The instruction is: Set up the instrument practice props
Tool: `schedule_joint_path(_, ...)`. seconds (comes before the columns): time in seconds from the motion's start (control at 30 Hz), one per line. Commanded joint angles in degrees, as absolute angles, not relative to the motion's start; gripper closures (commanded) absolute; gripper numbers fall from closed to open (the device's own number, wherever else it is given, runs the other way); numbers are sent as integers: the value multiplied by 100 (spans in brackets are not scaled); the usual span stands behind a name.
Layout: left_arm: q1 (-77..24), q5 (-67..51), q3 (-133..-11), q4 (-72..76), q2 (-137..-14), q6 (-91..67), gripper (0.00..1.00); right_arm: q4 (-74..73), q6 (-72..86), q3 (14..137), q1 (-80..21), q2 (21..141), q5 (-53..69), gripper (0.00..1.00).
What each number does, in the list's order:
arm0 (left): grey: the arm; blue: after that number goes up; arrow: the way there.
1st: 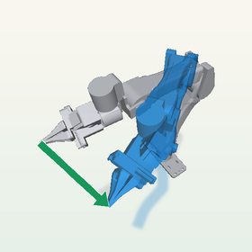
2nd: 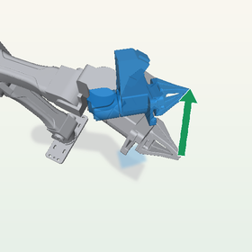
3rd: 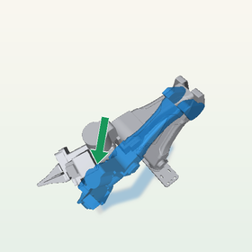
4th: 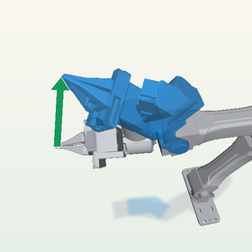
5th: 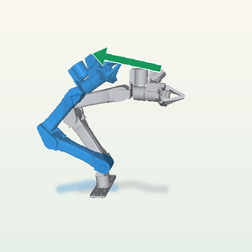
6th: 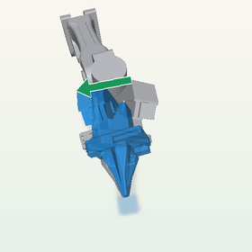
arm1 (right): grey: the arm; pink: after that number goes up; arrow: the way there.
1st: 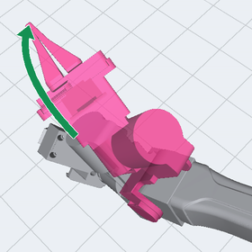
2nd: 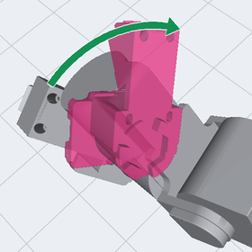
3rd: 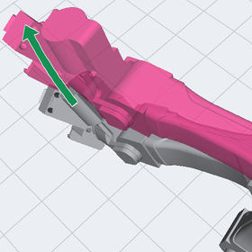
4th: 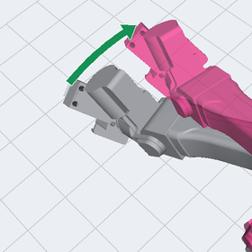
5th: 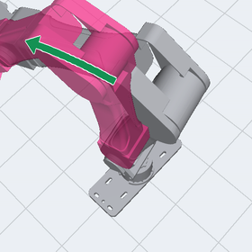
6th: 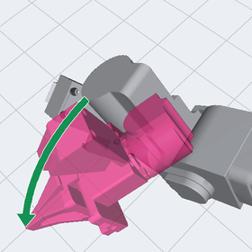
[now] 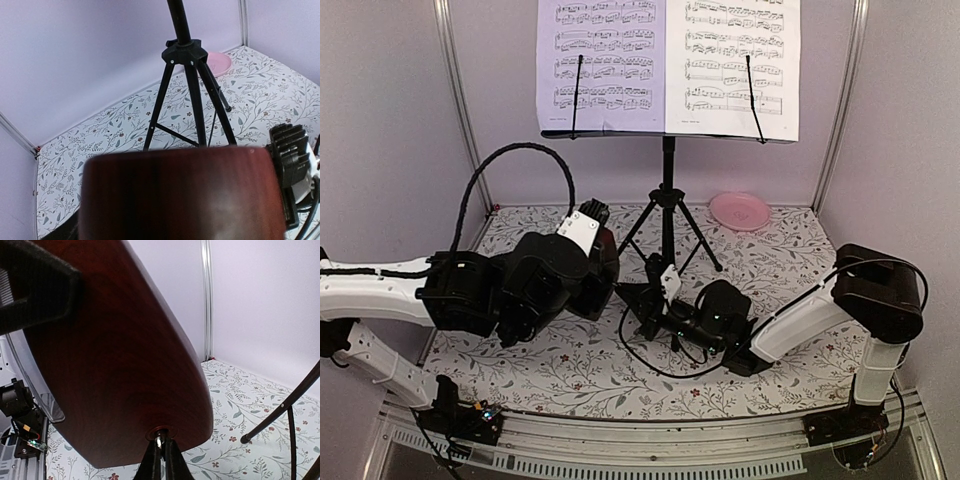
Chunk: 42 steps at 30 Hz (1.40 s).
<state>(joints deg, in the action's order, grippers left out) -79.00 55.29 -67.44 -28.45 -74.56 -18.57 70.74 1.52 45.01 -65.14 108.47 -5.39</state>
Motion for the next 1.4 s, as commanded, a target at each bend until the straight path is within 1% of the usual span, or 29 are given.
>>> schedule_joint_path(0.0,-7796,5470,-6608,-2565,-7234,-1823,88,7355,132,4367,-6354,10440,-429,85)
schedule_joint_path(0.03,-7728,5391,-6550,-2463,-7190,-1820,88,7289,88,4302,-6354,10352,-339,75)
schedule_joint_path(0.1,-7567,5114,-6339,-2164,-7102,-1766,88,7131,-4,4157,-6362,10198,-158,57)
schedule_joint_path(0.13,-7478,4976,-6252,-2018,-7056,-1756,87,6980,-156,4108,-6368,10112,-89,50)
schedule_joint_path(0.3,-7143,4330,-5650,-1104,-6847,-1558,87,6344,-301,3782,-6391,9574,233,21)
schedule_joint_path(0.33,-7080,4159,-5504,-898,-6806,-1497,87,6218,-299,3714,-6390,9443,318,17)
schedule_joint_path(0.4,-6933,3777,-5178,-419,-6720,-1367,87,5909,-269,3627,-6390,9204,386,12)
schedule_joint_path(0.5,-6785,3282,-4697,364,-6663,-1131,87,5421,-210,3566,-6385,8861,408,7)
schedule_joint_path(0.63,-6642,2861,-4333,1083,-6859,-984,86,4779,-105,3561,-6346,8473,226,6)
schedule_joint_path(0.8,-6534,2473,-4297,1160,-7362,-1007,84,3923,313,3711,-6150,8131,332,4)
schedule_joint_path(0.93,-6521,2202,-4290,1317,-7672,-975,82,3649,627,3700,-5949,7915,508,0)
schedule_joint_path(1.17,-6468,1910,-4322,1654,-8157,-991,77,3223,900,3832,-5705,7698,676,1)
schedule_joint_path(1.23,-6460,1833,-4324,1696,-8233,-1001,74,3053,905,3936,-5688,7691,639,1)
schedule_joint_path(1.37,-6417,1691,-4313,1726,-8279,-1043,61,2804,951,4118,-5668,7760,545,1)
